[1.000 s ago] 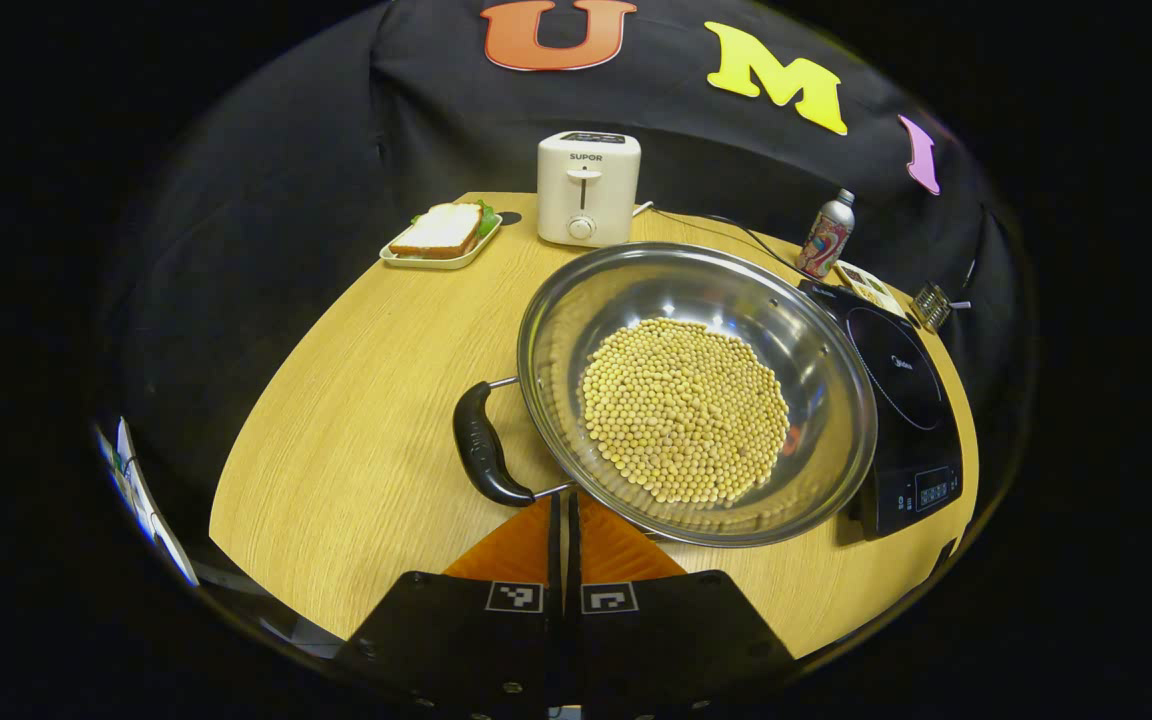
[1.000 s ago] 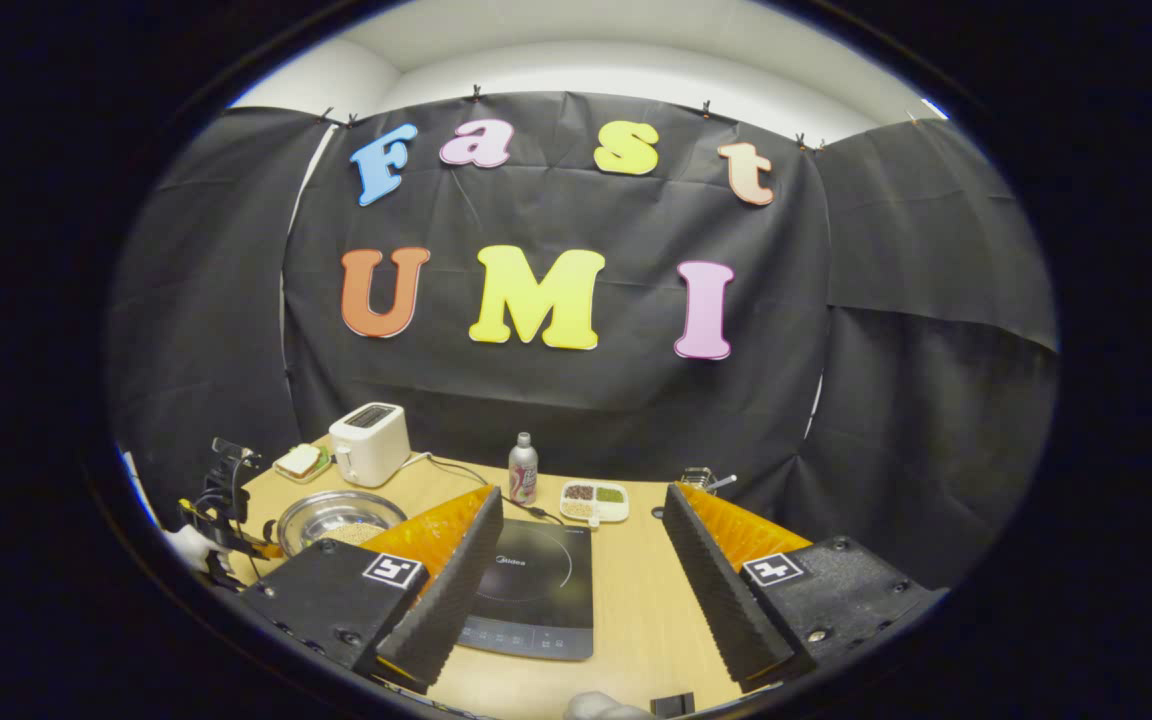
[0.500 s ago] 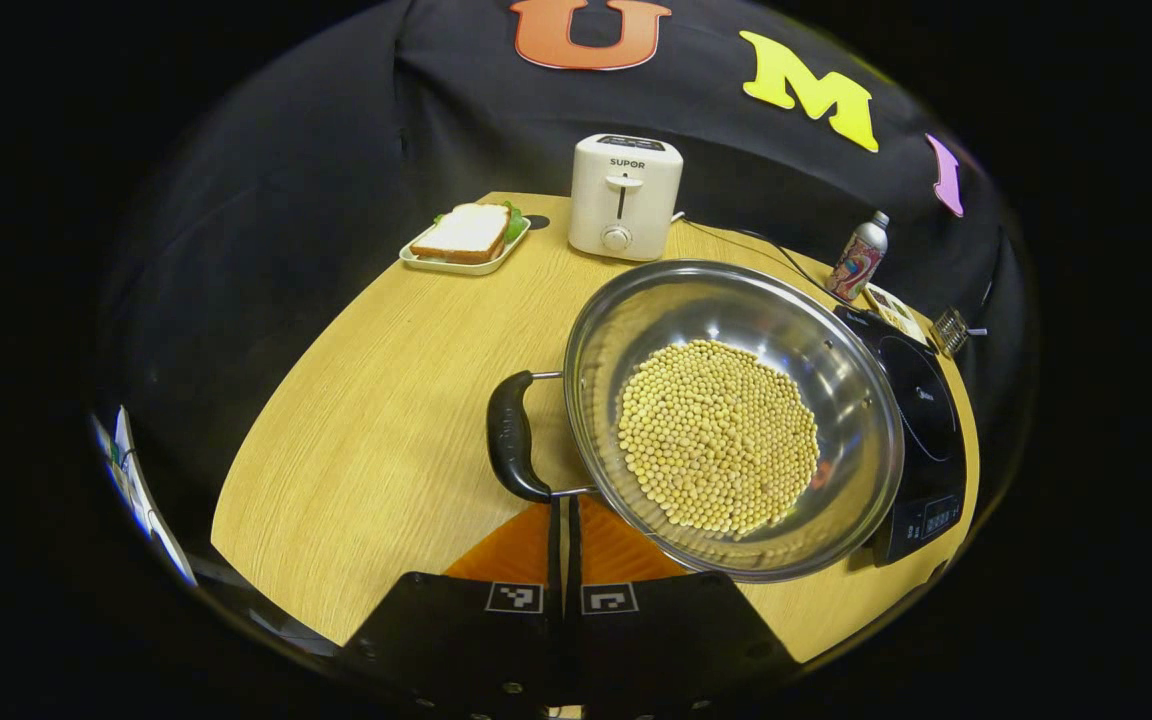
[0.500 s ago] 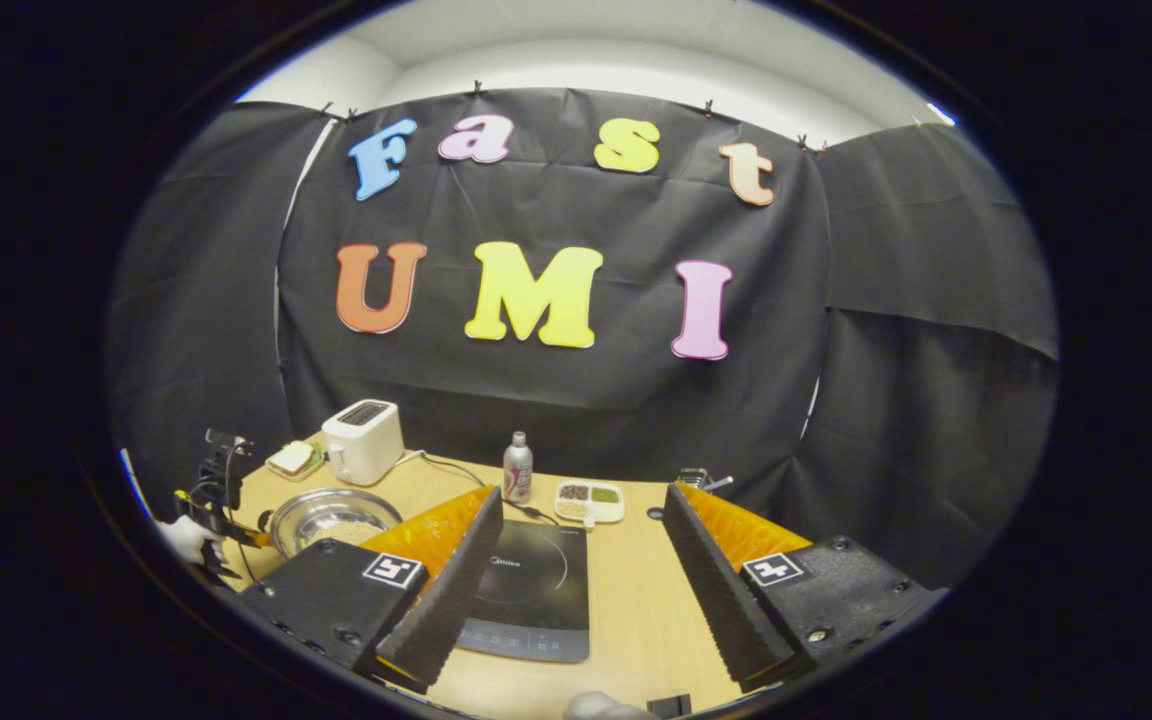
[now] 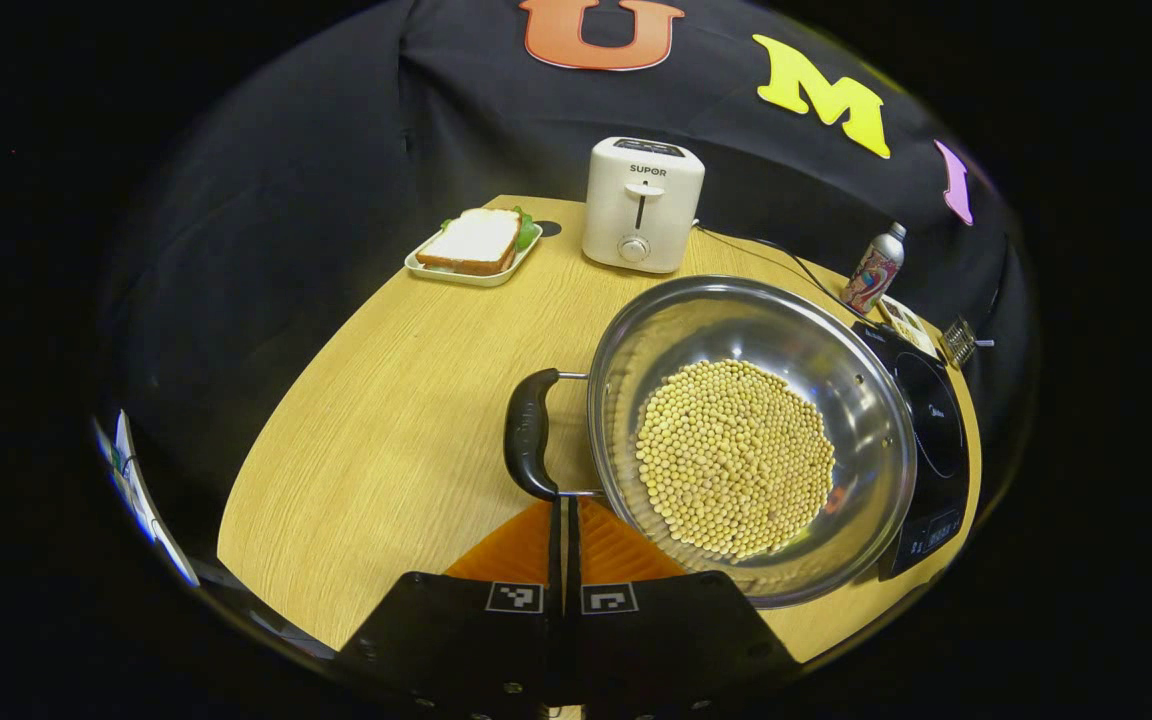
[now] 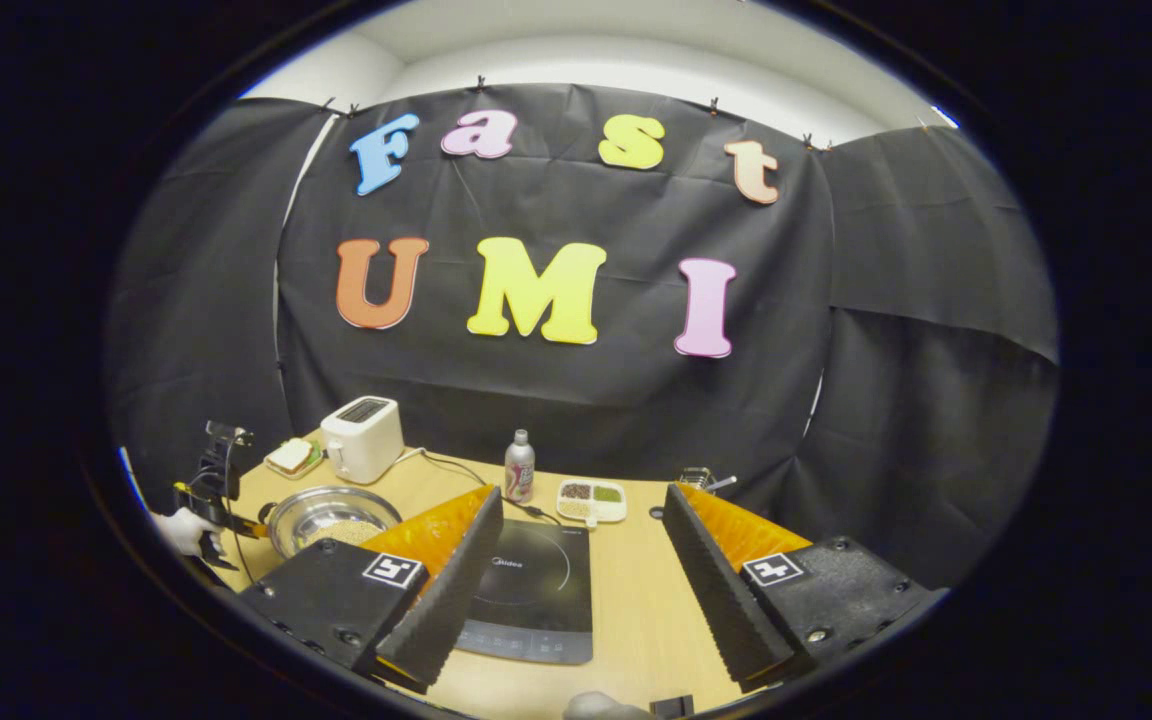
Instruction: First push the handle of the pot to place it horizontally, then grasp the pot with both hands and set it on the induction cooktop.
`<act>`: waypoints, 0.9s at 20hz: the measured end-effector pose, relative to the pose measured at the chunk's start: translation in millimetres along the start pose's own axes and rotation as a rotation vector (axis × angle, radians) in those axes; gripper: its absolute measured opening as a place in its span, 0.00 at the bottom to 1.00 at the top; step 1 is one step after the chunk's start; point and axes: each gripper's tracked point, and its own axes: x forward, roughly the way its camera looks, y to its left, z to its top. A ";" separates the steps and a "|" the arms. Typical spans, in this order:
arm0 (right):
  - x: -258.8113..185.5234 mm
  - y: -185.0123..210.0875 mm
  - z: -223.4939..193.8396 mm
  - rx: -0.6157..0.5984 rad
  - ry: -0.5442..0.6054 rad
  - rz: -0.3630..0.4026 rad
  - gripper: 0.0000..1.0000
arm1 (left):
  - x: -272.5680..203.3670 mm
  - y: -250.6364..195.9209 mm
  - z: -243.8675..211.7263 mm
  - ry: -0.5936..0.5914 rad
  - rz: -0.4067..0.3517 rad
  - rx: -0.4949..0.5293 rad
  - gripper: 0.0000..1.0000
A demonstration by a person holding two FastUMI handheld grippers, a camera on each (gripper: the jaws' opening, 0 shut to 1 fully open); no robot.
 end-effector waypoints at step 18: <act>5.0 8.0 2.3 -0.026 0.023 -0.006 1.00 | 25.7 11.8 30.4 0.007 0.021 -0.024 0.00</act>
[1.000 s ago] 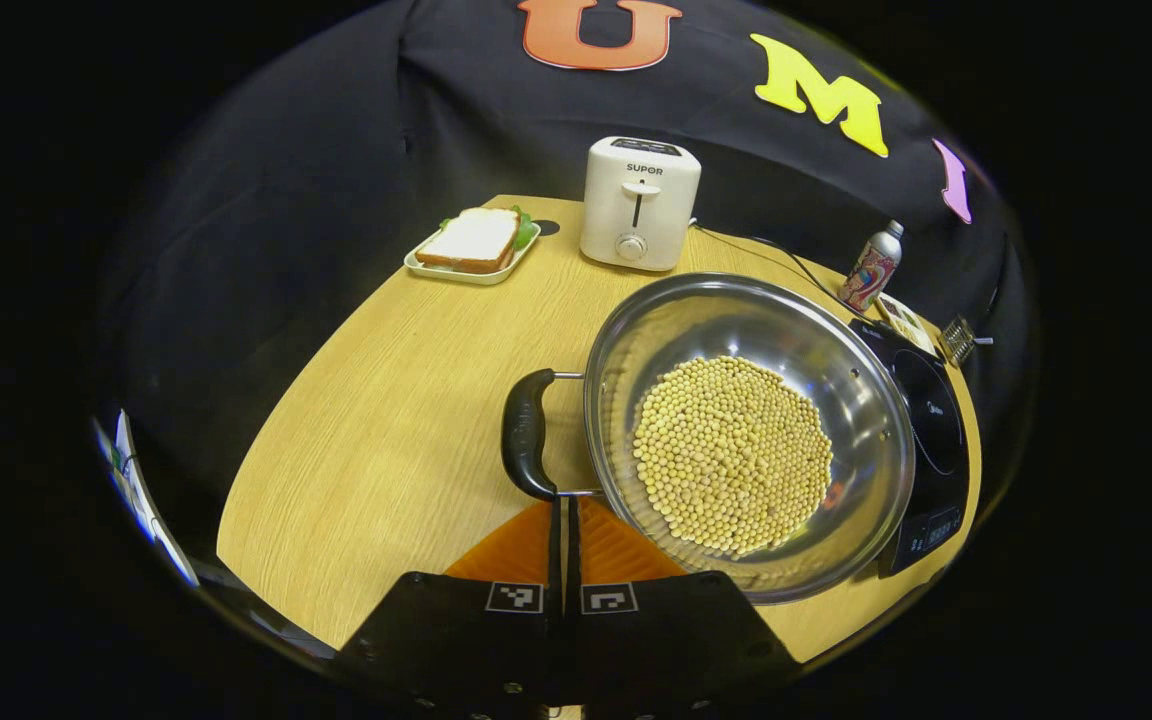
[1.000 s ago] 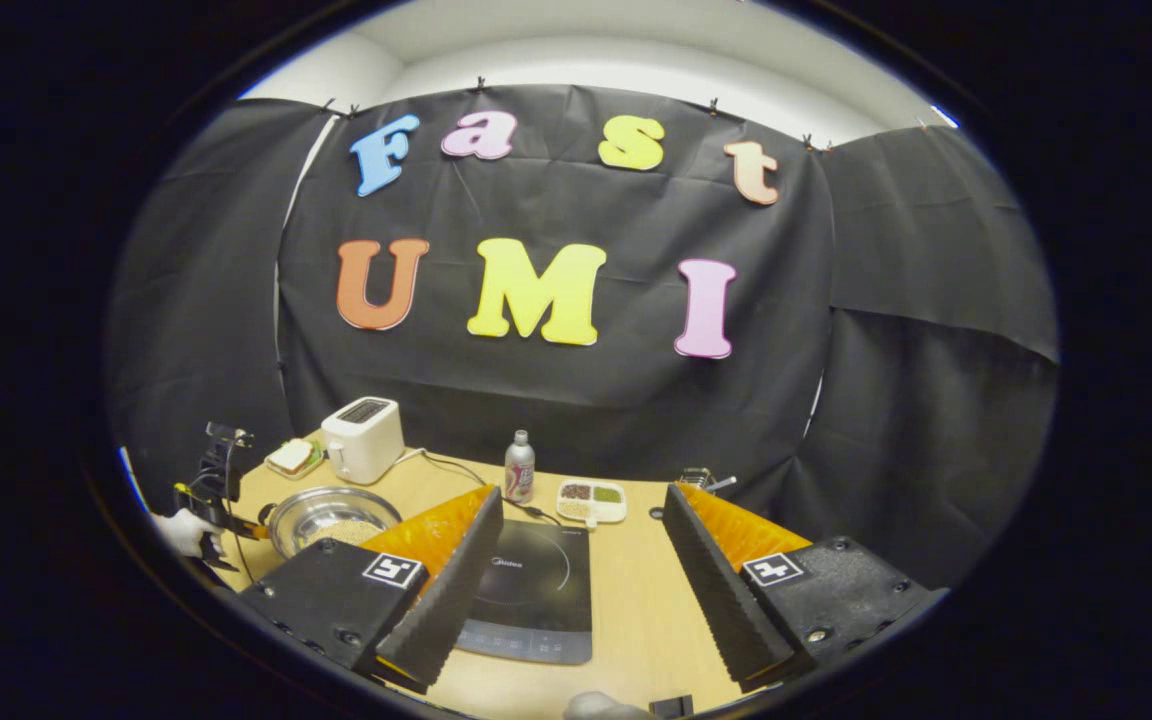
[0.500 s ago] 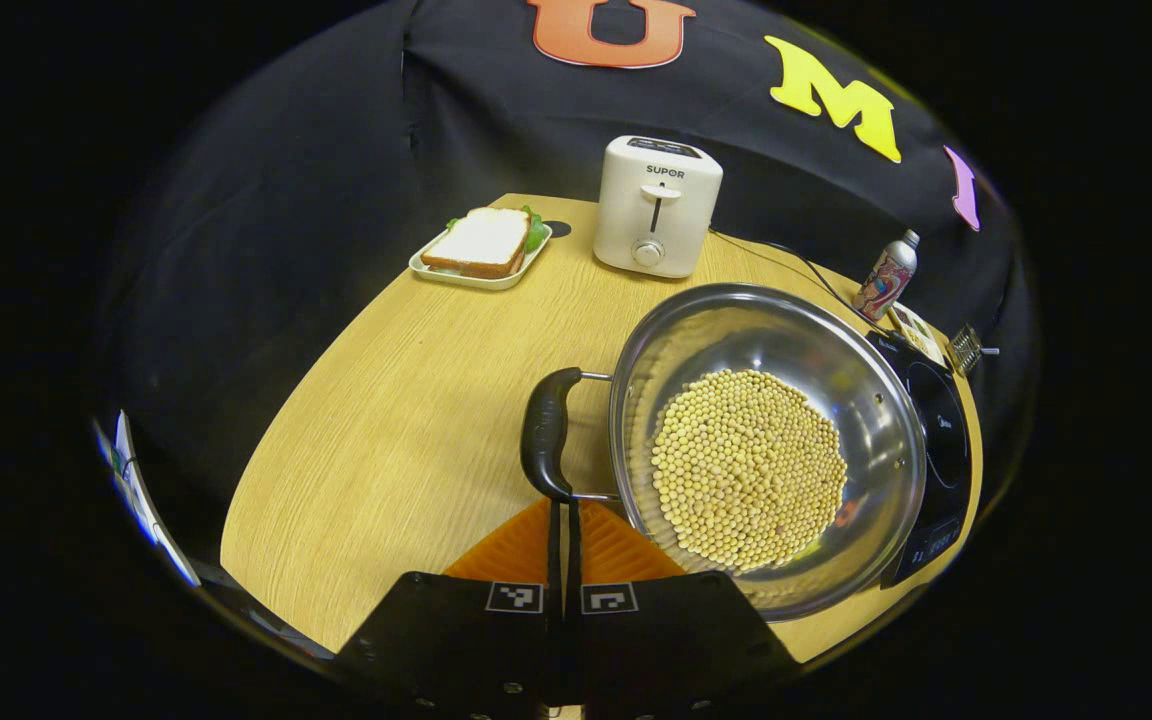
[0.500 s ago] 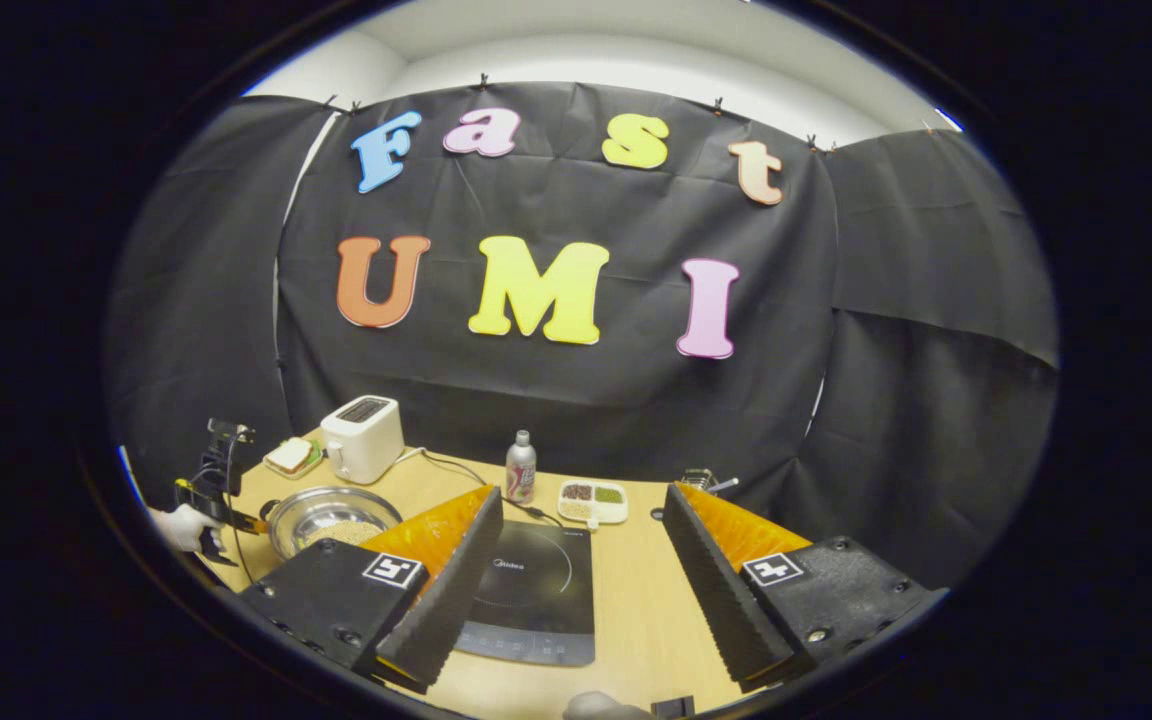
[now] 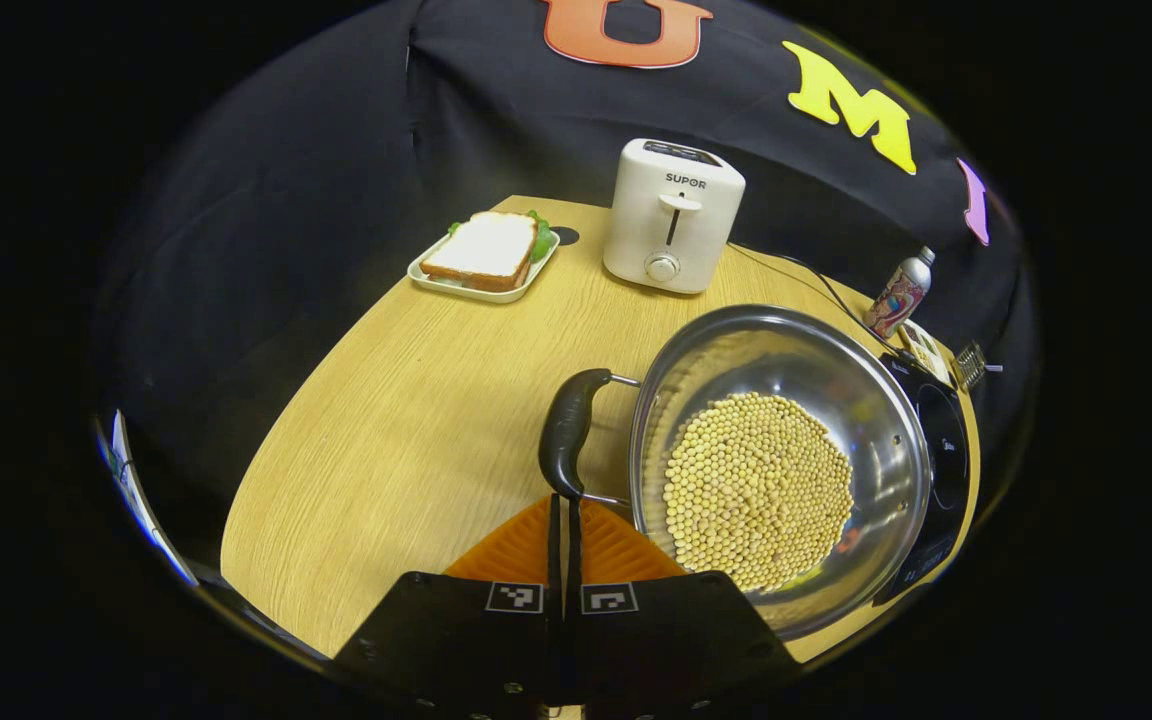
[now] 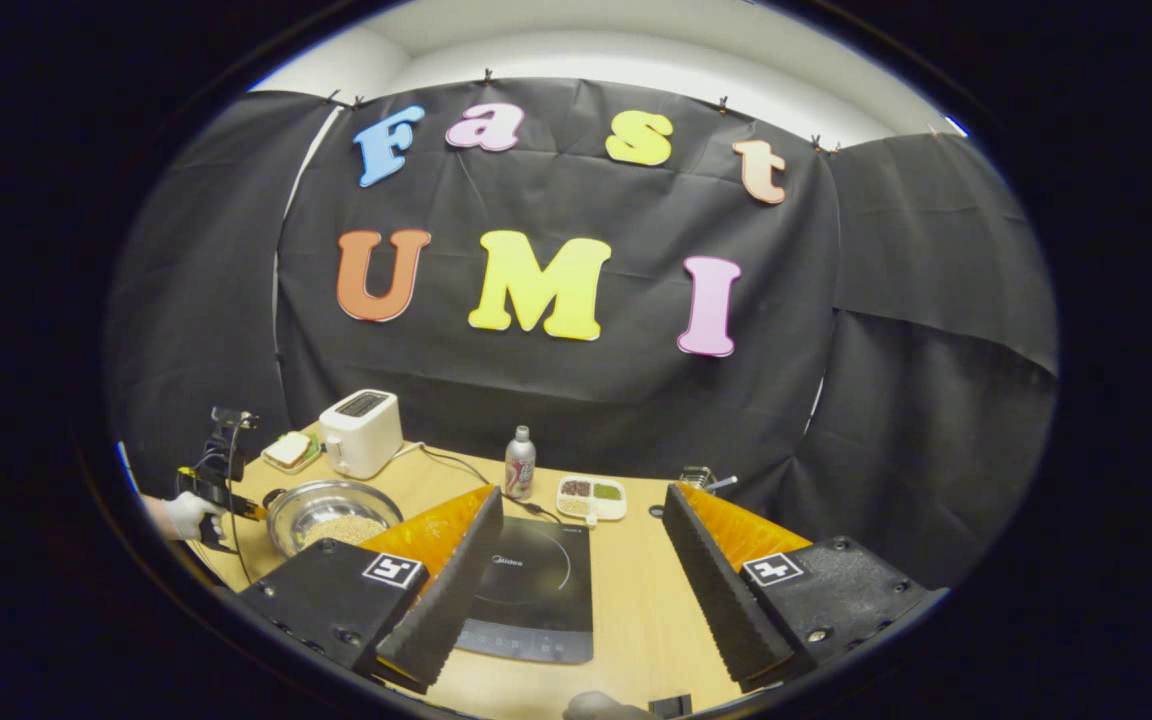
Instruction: First push the handle of the pot to place it horizontally, then grasp the pot with both hands and set it on the induction cooktop.
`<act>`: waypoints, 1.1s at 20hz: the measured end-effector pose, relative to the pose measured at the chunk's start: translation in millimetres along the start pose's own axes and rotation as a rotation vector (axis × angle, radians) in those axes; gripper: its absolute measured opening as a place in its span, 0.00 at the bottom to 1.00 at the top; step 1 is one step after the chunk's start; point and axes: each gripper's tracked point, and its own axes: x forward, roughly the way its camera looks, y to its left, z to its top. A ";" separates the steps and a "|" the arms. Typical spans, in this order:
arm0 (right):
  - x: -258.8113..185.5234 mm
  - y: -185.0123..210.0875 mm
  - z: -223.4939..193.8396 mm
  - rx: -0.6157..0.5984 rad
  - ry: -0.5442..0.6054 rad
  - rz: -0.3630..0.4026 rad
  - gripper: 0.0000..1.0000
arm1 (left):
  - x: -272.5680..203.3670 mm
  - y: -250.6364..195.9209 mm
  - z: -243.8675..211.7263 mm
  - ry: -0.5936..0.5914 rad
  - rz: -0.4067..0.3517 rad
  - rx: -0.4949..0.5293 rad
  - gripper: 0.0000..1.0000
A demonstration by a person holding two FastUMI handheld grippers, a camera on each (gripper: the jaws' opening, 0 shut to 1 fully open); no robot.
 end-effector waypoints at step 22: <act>62.7 102.2 -95.2 0.108 0.236 0.278 0.98 | -72.4 32.4 15.5 -0.209 -0.031 0.159 0.56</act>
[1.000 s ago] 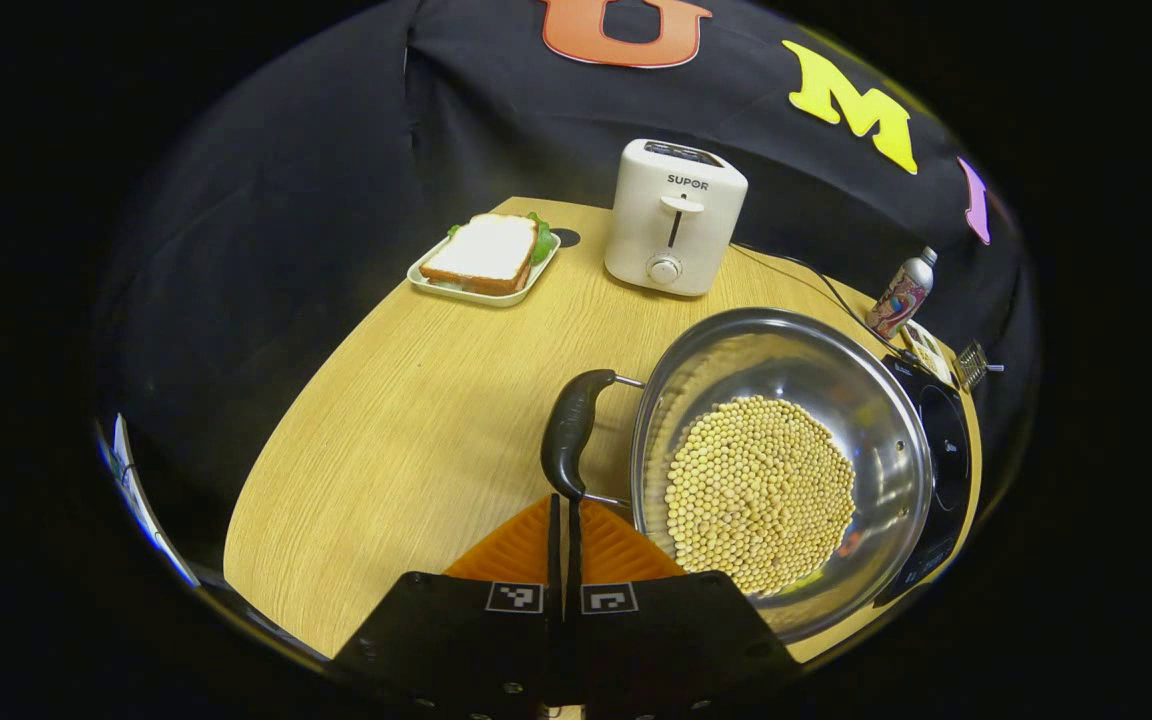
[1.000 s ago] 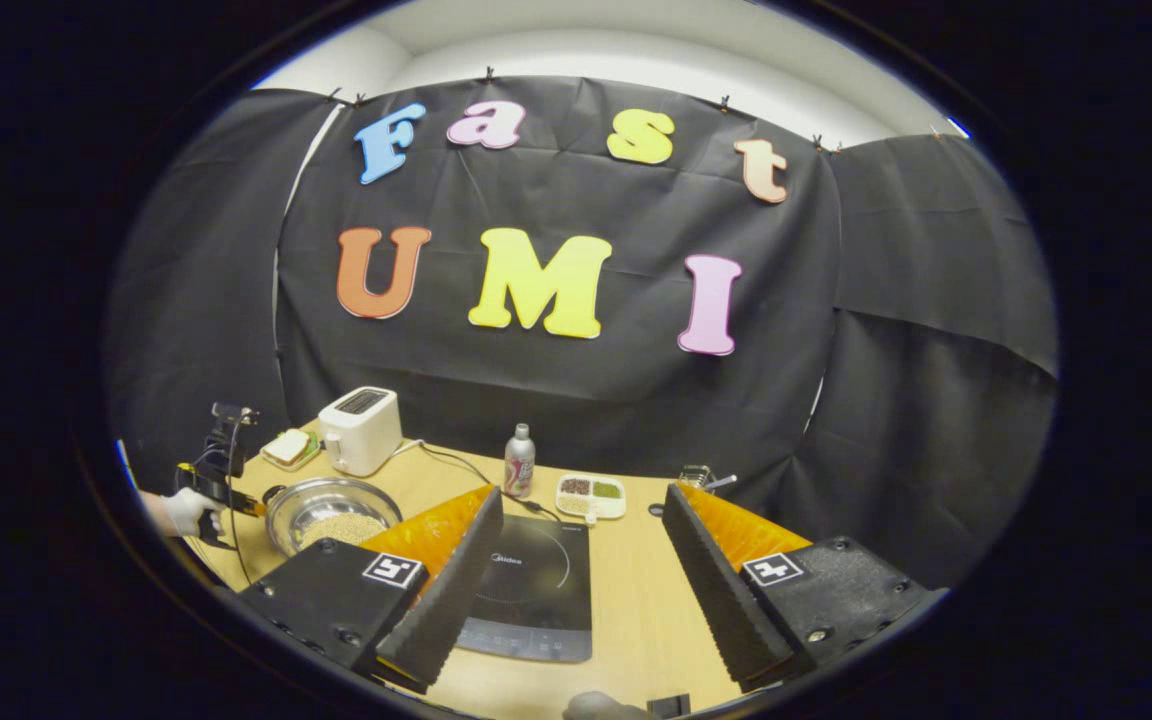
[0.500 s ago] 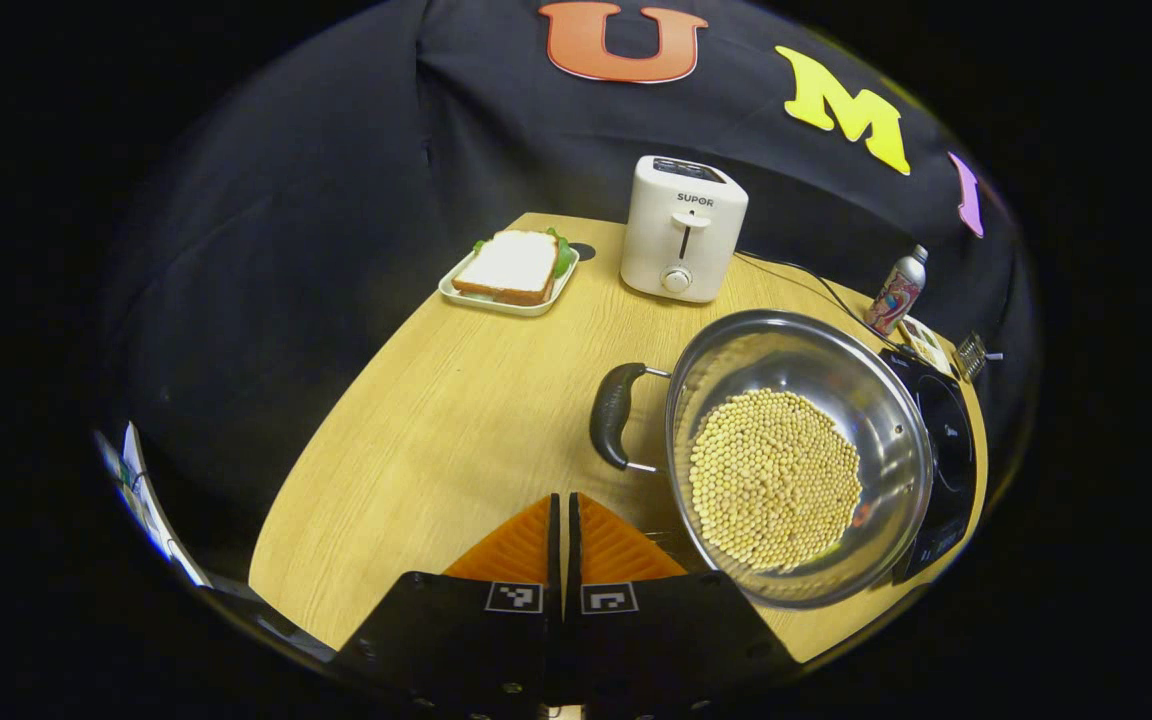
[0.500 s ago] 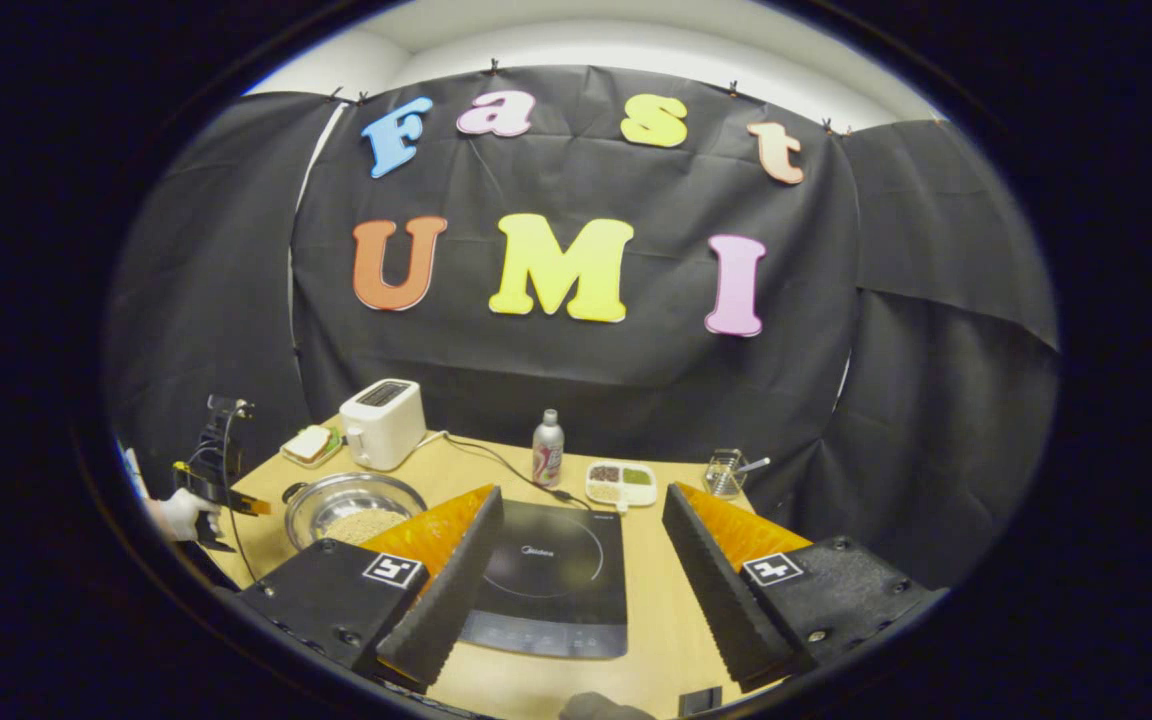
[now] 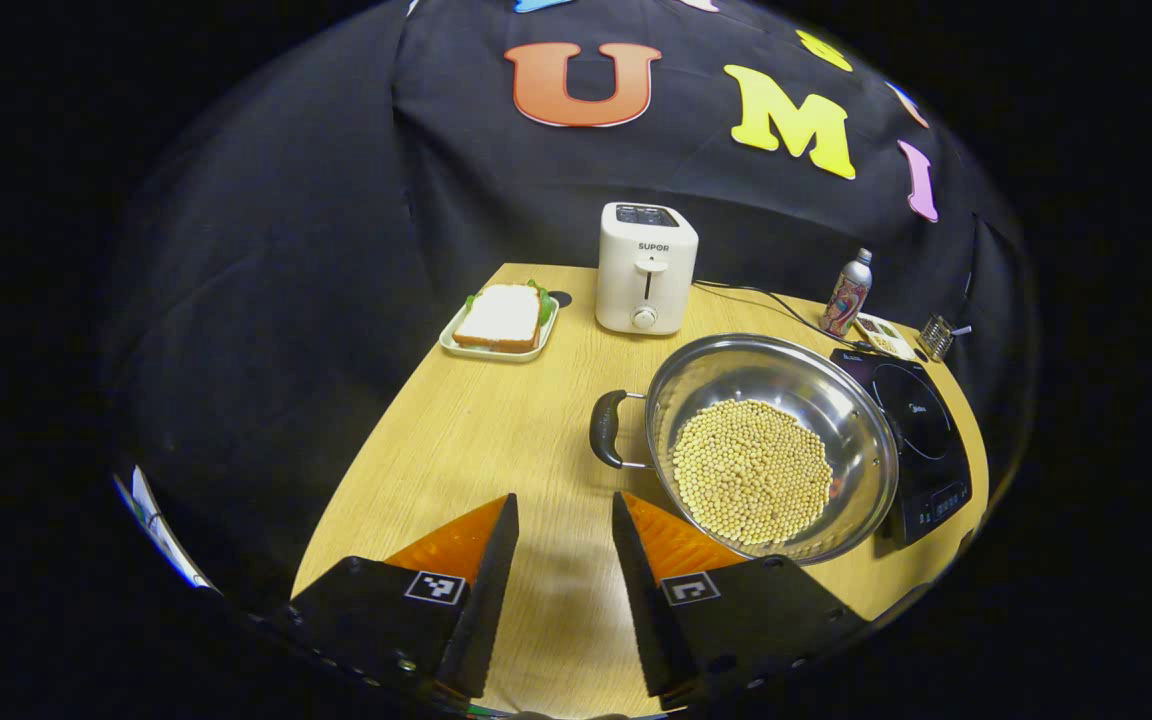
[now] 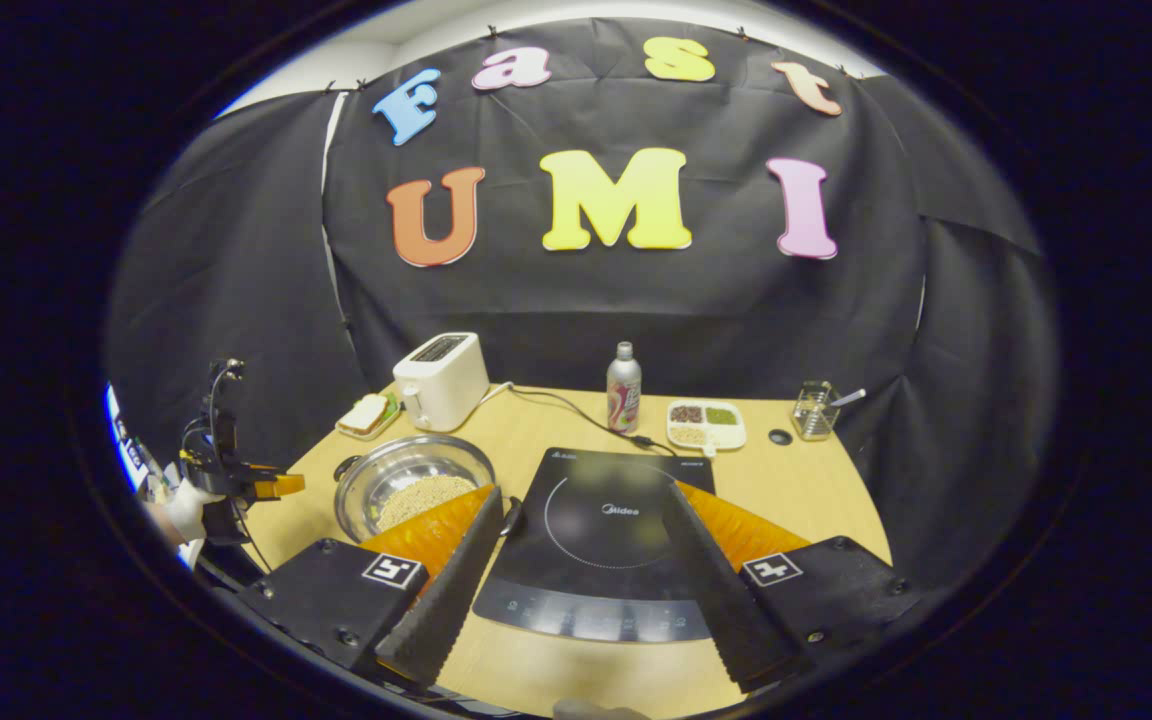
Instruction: First push the handle of the pot to place it horizontally, then grasp the pot with both hands and set it on the induction cooktop.
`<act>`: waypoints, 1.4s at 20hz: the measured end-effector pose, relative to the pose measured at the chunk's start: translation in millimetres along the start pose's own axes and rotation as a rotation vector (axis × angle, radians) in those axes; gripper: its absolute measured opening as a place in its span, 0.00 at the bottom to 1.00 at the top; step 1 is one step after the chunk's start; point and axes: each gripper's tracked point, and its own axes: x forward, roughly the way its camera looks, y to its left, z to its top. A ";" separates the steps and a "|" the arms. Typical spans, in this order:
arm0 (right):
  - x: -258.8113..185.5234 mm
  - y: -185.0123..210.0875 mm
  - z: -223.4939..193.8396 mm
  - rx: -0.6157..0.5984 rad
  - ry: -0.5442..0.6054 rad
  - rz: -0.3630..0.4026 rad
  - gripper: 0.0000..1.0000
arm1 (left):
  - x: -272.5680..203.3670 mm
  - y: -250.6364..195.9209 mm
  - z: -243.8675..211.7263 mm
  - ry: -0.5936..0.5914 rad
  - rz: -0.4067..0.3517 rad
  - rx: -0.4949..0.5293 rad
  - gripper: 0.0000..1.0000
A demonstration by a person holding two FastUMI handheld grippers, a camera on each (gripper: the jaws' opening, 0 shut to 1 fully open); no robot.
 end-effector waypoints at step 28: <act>211.4 104.5 -117.6 0.162 0.544 0.187 0.94 | 98.4 -42.3 29.1 0.104 -0.117 0.110 0.97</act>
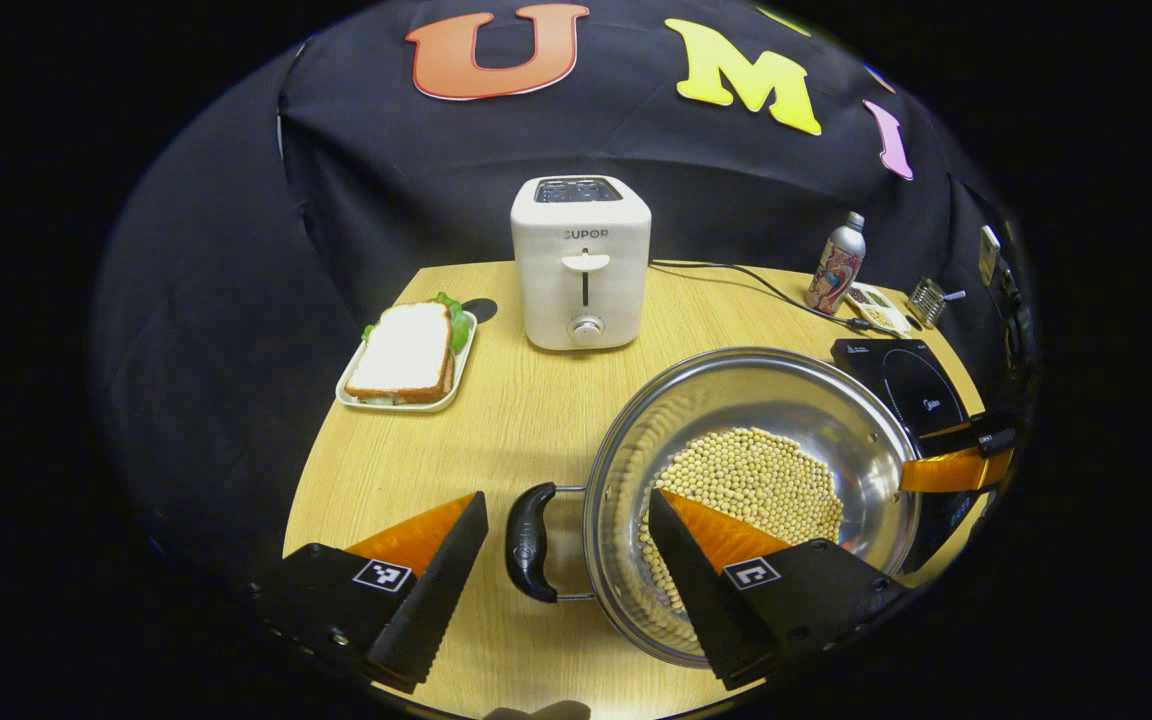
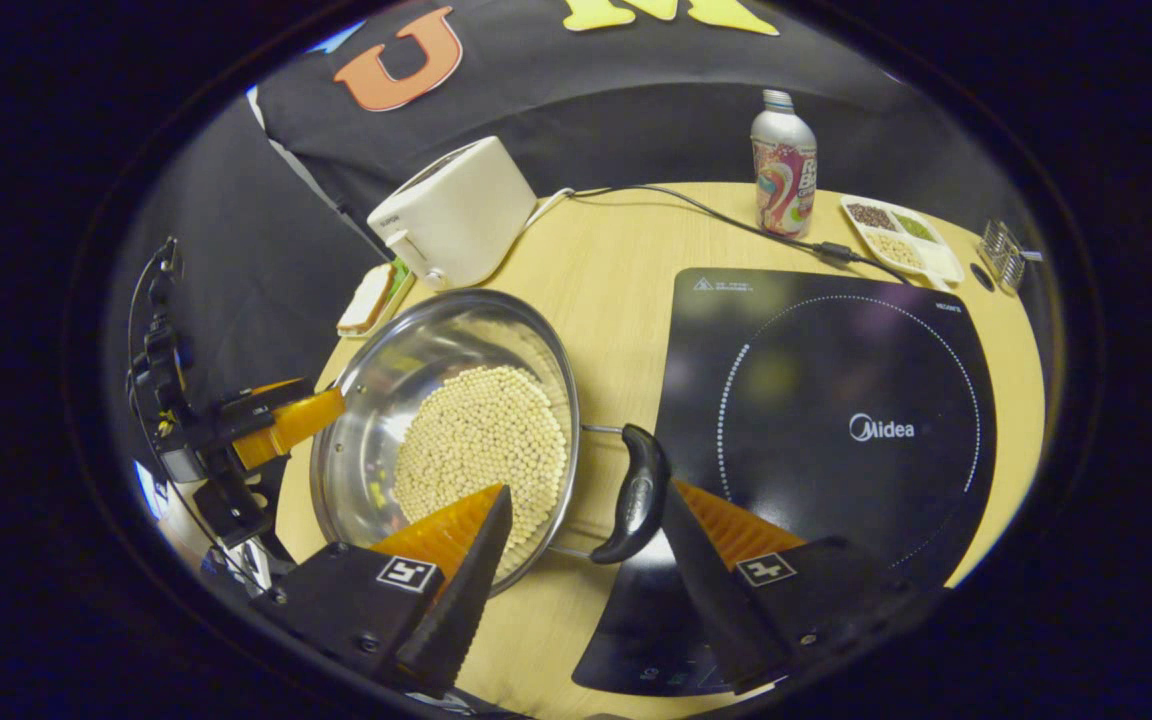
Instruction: First push the handle of the pot to place it horizontally, then grasp the pot with both hands and set it on the induction cooktop.
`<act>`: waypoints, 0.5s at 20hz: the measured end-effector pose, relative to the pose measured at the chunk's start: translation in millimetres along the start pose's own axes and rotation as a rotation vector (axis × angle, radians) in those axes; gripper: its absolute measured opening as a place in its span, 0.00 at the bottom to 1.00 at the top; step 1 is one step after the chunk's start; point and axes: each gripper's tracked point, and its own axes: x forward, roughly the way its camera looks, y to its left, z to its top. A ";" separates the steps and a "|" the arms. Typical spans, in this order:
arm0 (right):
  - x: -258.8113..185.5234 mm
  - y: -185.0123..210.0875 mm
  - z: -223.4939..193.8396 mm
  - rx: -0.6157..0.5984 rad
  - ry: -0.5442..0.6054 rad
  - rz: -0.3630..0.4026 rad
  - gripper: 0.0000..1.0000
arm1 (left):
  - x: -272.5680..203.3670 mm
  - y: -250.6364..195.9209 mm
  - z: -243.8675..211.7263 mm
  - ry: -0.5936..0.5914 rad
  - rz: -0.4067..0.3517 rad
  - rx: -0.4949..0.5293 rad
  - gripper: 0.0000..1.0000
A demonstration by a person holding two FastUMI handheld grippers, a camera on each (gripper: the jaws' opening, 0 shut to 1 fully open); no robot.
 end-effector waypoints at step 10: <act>24.5 20.7 -0.1 0.022 0.049 -0.008 0.81 | 16.1 9.7 -11.7 0.063 0.037 0.002 0.99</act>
